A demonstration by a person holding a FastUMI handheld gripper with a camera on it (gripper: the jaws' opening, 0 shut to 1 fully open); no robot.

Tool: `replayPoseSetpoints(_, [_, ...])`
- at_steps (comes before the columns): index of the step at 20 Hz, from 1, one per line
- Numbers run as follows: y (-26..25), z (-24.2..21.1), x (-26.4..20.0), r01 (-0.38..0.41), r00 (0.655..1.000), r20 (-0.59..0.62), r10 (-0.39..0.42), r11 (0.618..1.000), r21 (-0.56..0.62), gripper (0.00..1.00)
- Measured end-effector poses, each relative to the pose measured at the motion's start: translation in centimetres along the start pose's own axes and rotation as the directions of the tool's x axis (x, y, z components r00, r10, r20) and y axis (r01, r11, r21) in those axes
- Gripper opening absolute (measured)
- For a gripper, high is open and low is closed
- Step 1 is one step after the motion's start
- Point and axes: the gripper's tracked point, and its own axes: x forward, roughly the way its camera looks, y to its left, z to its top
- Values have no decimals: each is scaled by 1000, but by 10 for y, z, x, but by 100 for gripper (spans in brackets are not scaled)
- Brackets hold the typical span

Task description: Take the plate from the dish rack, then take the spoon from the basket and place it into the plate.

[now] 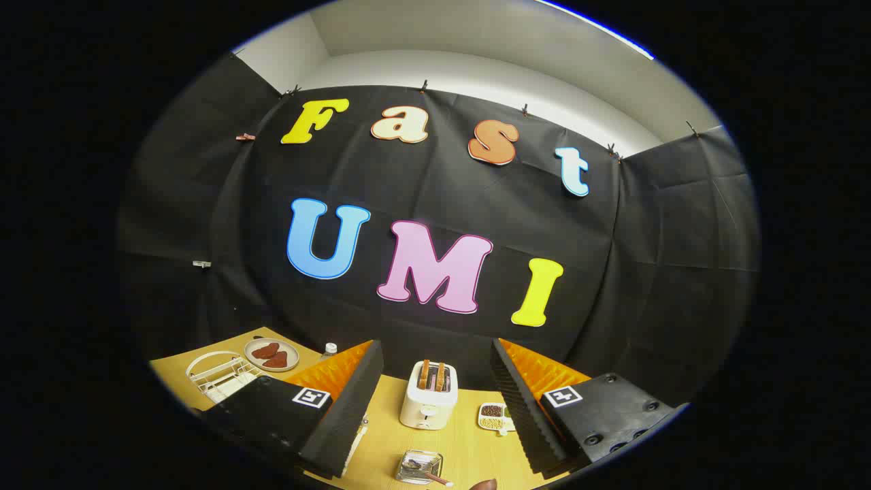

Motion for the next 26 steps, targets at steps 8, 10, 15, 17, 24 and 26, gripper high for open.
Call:
replayPoseSetpoints(8, [9, 2, -1, -3, 1000, -8, 3, 1000, -4, 97])
replayPoseSetpoints(10, [11, 1, -4, -5, 1000, -10, 5, 1000, -10, 97])
replayPoseSetpoints(15, [17, 0, -8, -9, 1000, -14, 9, 1000, -12, 97])
replayPoseSetpoints(17, [19, -1, -8, -9, 1000, -19, 9, 1000, -9, 97])
replayPoseSetpoints(24, [38, -9, -2, -29, 998, -60, 29, 1000, 7, 97])
replayPoseSetpoints(26, [50, -20, 1, -63, 992, -107, 65, 998, 22, 97])
